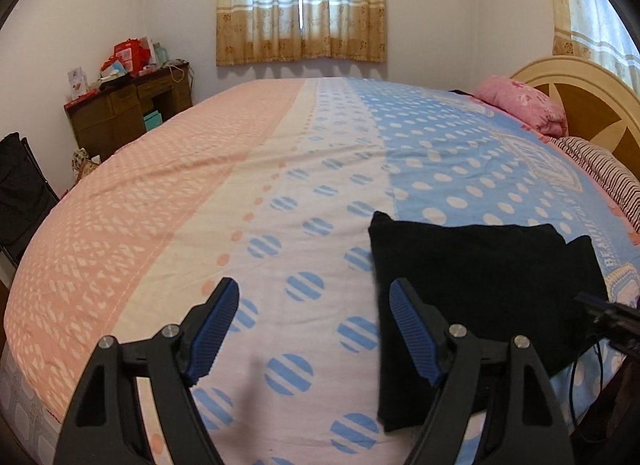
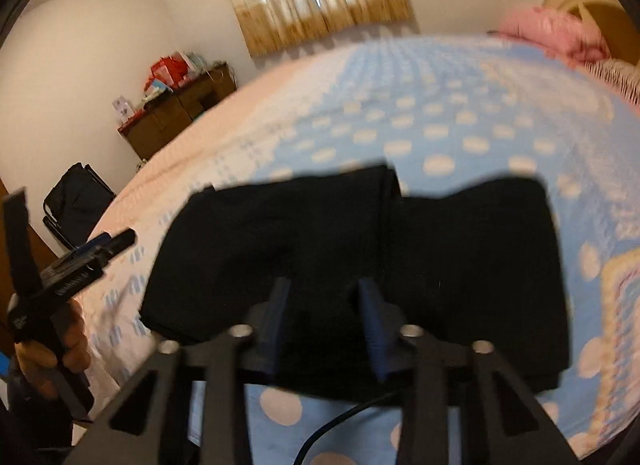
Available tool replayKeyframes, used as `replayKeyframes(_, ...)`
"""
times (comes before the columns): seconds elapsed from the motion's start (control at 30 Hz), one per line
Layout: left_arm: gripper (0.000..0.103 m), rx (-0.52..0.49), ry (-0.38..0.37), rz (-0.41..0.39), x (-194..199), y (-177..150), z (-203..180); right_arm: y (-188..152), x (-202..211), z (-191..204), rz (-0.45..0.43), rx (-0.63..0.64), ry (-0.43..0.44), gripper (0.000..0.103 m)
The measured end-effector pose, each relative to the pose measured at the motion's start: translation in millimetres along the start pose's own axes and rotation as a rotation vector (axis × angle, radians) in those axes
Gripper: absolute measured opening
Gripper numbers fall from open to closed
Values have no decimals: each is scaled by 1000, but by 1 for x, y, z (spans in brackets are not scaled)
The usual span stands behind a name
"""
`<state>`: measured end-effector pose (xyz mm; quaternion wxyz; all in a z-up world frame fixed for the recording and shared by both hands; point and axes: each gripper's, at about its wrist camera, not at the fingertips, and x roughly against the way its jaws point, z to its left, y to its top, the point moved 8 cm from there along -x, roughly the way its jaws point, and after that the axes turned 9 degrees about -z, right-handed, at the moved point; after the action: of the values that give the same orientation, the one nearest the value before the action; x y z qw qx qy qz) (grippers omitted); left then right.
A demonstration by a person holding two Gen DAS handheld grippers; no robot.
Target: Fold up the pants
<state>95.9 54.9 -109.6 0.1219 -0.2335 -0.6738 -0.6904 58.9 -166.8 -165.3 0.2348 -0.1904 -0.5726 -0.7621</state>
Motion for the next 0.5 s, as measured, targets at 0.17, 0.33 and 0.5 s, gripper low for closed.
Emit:
replayKeyframes(0.17,80,28,19,15,-2,-2,7,-4,-4,-11,14,-37,-34,26)
replayKeyframes(0.33,80,28,23,3,1,2,8,4,12,-2,-23,0,-21,26)
replayKeyframes(0.5,80,28,23,9,1,3,7,-6,9,-6,0,-1,-46,27)
